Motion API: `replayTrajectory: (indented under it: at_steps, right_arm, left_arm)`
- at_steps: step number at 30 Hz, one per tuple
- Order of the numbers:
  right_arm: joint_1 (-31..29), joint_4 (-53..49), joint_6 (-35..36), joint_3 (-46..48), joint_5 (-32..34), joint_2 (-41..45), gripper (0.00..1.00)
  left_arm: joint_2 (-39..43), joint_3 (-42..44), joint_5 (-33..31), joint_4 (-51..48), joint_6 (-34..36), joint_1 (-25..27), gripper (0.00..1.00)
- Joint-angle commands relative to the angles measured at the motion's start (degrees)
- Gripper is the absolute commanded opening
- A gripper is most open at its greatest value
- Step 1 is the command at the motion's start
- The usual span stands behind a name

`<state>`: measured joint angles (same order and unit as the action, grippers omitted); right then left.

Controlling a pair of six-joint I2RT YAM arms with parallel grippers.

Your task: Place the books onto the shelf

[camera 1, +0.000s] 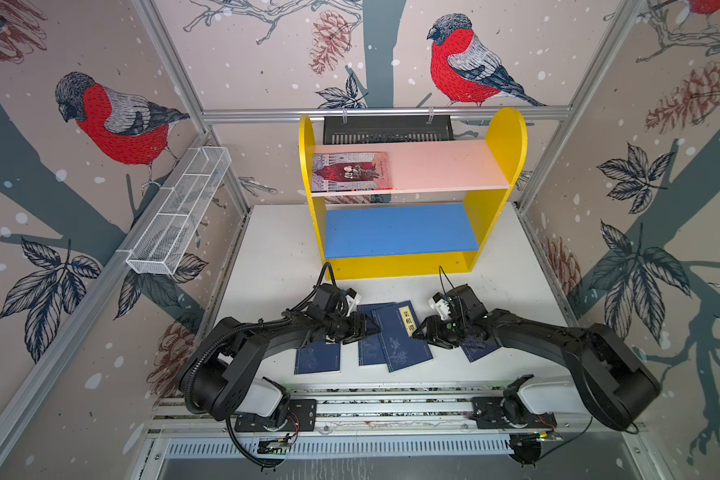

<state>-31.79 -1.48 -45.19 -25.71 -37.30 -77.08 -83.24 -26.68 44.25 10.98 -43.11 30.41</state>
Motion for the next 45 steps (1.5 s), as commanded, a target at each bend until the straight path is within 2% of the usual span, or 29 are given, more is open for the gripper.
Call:
replayTrajectory:
  at_steps: [1,13,17,22,35,45]
  right_arm:
    - [0.15,6.26,-2.9,1.28,-3.78,0.52,0.57]
    - [0.15,11.91,-5.52,3.48,-5.57,0.13,0.51]
    - [0.45,2.49,-1.3,1.37,0.56,0.0,0.56]
    - [1.99,1.83,-0.95,3.0,1.92,-0.06,0.56]
    - [2.41,11.52,-2.11,7.73,-6.21,-1.73,0.54]
    - [3.14,20.96,-6.5,10.94,-8.37,-1.42,0.44]
  left_arm:
    - [-1.15,-0.81,1.42,2.98,-0.68,0.51,0.66]
    - [-3.07,-2.06,1.63,3.79,-1.09,2.78,0.62]
    - [-3.18,-1.97,0.65,3.22,-0.53,2.81,0.6]
    - [-3.07,-2.33,-0.37,2.08,0.08,2.81,0.58]
    - [-5.34,-3.54,0.54,2.89,0.68,3.07,0.58]
    - [-5.35,-3.73,1.57,3.86,0.67,3.16,0.57]
